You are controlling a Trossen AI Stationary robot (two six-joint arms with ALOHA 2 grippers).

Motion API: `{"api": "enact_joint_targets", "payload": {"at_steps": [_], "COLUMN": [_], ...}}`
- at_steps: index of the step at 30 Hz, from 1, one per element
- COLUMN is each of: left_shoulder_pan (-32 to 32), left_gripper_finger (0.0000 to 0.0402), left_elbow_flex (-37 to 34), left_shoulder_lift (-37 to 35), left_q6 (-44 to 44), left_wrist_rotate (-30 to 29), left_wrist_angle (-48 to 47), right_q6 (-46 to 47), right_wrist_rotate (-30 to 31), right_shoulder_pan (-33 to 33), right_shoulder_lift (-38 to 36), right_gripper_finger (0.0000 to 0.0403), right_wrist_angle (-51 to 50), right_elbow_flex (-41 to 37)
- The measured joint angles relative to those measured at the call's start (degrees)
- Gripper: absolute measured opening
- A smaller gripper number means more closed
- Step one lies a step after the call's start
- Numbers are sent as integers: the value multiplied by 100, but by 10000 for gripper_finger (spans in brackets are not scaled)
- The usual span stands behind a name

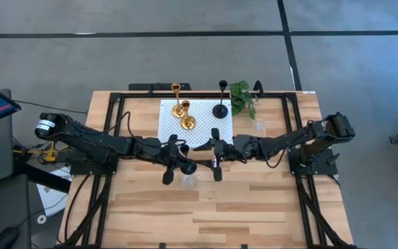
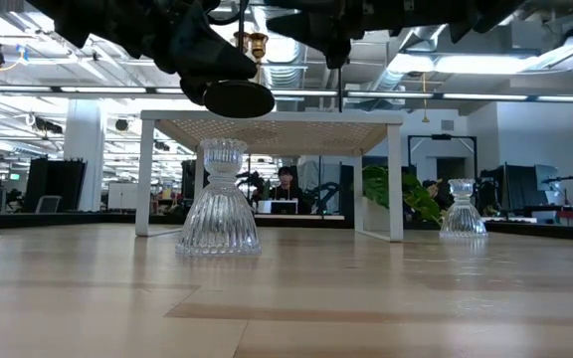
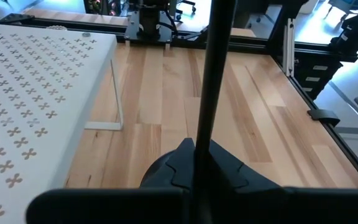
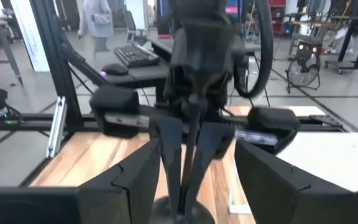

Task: Pick & Place candle stick holders
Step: Put the black candle holder on the shelf

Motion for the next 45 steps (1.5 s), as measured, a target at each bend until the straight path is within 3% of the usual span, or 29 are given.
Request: {"api": "enact_joint_targets", "payload": {"at_steps": [7, 23, 41, 45], "left_shoulder_pan": [0, -4, -13, -13], "left_gripper_finger": [15, 15, 15, 17], "left_elbow_flex": [0, -4, -4, -4], "left_shoulder_lift": [0, 129, 129, 129], "left_q6": [0, 0, 37, 50], "left_wrist_rotate": [0, 0, 0, -7], "left_wrist_angle": [5, 184, 166, 146], "right_q6": [0, 57, -75, -170], "right_wrist_rotate": [-6, -146, -122, -122], "right_shoulder_pan": [0, 2, -9, -9], "right_shoulder_lift": [125, 843, 816, 816], "right_gripper_finger": [200, 160, 13, 14], "right_wrist_angle": [-9, -5, 15, -12], "right_elbow_flex": [81, 709, 710, 710]}}
